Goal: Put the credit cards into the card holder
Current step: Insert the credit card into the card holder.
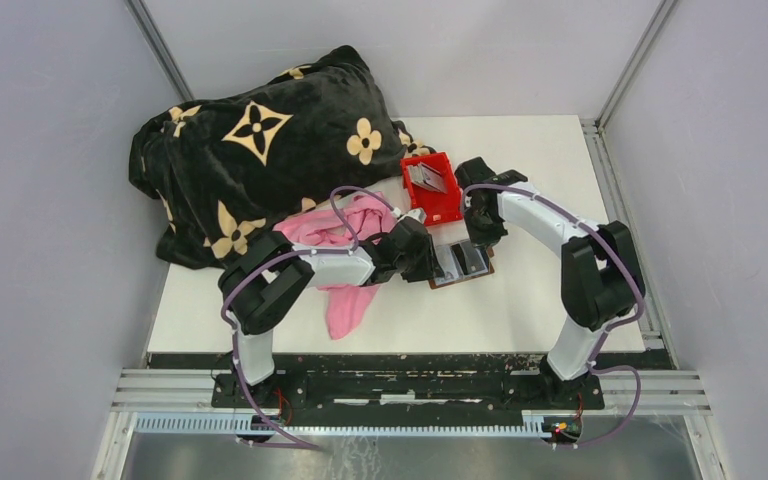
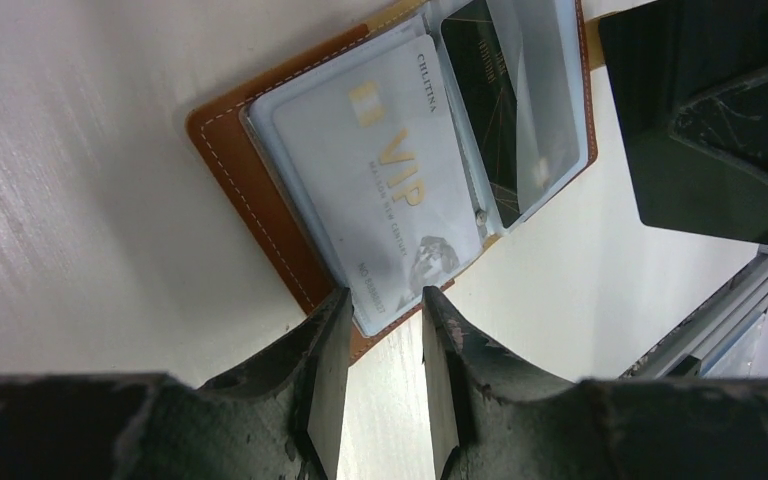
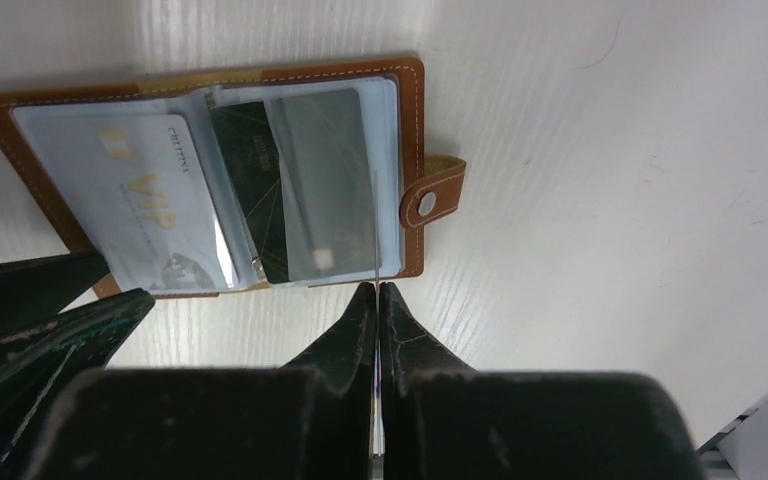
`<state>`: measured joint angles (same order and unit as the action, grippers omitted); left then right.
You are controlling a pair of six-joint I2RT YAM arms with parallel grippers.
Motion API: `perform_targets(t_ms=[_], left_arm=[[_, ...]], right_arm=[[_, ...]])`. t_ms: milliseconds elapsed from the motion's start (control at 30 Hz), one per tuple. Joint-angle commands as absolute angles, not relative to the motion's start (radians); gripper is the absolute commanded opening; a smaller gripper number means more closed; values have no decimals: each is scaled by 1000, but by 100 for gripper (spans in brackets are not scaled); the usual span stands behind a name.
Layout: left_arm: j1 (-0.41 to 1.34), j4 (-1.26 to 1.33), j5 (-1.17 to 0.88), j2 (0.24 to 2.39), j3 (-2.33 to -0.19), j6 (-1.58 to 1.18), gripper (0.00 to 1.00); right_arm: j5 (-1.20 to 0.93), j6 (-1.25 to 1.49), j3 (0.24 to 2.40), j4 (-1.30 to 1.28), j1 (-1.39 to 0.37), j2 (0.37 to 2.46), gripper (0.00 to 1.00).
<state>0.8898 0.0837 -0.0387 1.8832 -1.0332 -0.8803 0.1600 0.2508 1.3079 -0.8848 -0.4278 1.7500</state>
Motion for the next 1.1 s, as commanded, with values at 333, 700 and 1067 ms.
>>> perform_targets(t_ms=[333, 700, 1067], left_arm=[[891, -59, 52, 1903, -1077, -804, 39], [891, -93, 66, 1906, -1077, -796, 39], [888, -114, 80, 1895, -1076, -789, 38]], right_arm=[[247, 256, 1359, -823, -410, 1812, 1], [158, 289, 1309, -773, -381, 1815, 1], [100, 306, 1260, -737, -363, 1810, 1]])
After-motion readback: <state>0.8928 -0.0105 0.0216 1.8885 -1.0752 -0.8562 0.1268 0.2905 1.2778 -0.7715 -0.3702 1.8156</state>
